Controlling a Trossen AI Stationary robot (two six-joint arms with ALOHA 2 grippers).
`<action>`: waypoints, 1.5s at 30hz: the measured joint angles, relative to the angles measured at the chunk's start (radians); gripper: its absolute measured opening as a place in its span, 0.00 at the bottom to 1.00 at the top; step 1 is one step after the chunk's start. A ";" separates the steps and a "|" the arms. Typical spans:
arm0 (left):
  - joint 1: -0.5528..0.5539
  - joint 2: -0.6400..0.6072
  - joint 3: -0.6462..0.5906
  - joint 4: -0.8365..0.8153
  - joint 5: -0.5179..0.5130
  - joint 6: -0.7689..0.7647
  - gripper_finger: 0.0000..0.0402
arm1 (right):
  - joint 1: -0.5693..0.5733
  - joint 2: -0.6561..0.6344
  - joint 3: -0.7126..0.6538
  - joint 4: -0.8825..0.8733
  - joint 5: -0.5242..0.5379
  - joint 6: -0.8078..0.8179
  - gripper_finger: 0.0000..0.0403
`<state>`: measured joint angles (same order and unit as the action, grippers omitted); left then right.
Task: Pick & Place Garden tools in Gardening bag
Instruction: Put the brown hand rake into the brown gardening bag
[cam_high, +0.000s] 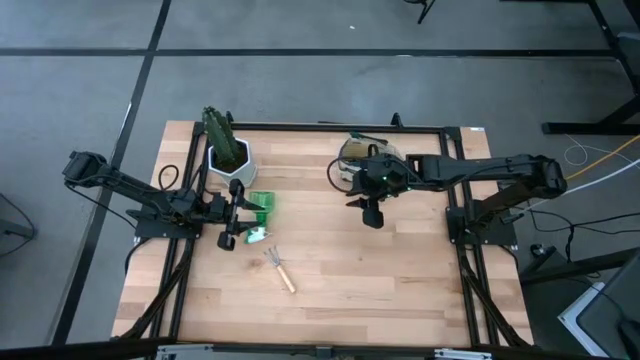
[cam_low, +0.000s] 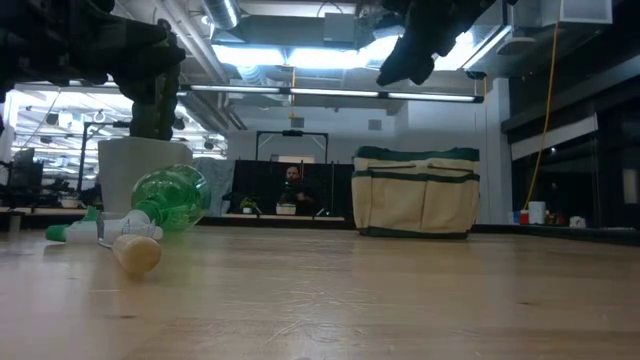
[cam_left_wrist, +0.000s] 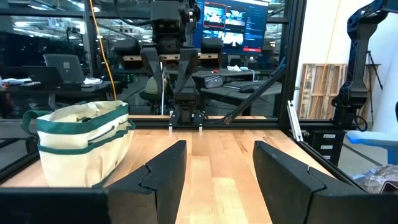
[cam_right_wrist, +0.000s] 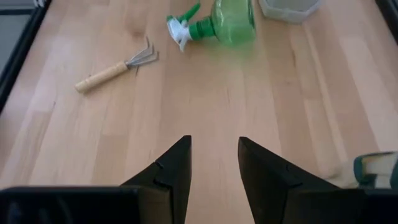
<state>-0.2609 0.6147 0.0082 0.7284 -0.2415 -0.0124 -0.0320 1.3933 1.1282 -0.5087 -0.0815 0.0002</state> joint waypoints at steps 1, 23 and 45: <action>0.000 0.000 0.000 0.000 0.000 0.000 0.45 | 0.003 0.005 0.001 0.013 0.000 0.000 0.33; 0.000 0.000 0.000 0.000 0.000 0.000 0.45 | 0.062 0.017 0.001 0.052 0.002 0.000 0.33; 0.000 0.000 0.000 0.000 0.000 0.000 0.45 | 0.108 0.054 0.001 0.051 0.002 0.011 0.23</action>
<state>-0.2607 0.6151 0.0082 0.7284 -0.2417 -0.0124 0.0758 1.4477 1.1294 -0.4582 -0.0795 0.0108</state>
